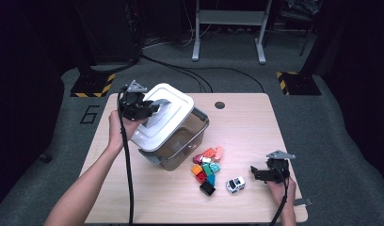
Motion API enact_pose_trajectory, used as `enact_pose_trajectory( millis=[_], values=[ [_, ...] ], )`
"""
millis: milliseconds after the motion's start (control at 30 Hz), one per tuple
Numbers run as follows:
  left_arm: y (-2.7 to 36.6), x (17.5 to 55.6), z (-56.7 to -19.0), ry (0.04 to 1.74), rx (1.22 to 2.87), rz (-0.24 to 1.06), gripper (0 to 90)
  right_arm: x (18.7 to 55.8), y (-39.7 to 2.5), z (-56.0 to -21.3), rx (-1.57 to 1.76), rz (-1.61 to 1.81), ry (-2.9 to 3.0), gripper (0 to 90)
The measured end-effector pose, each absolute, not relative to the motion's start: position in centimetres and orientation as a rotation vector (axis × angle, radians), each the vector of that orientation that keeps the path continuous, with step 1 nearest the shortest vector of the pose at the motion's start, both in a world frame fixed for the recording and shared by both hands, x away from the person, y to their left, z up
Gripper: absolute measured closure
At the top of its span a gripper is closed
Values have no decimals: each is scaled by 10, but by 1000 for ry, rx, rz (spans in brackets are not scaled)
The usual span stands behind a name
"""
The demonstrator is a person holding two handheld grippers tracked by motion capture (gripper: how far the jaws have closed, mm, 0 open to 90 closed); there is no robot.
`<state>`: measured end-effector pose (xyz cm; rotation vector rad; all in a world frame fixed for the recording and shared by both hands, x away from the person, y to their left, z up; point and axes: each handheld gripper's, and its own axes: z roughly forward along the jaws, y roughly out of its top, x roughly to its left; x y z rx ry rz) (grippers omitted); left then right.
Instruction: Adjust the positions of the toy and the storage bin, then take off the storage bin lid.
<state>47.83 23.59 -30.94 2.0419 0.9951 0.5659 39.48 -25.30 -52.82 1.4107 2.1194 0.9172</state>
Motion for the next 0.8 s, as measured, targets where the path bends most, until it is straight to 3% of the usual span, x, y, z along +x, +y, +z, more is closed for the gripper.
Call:
enact_pose_trajectory(
  millis=[800],
  values=[
    [308, 484, -305, 1178, 1915, 645, 667, 395, -253, -528, 1411, 915, 2118, 56]
  ],
)
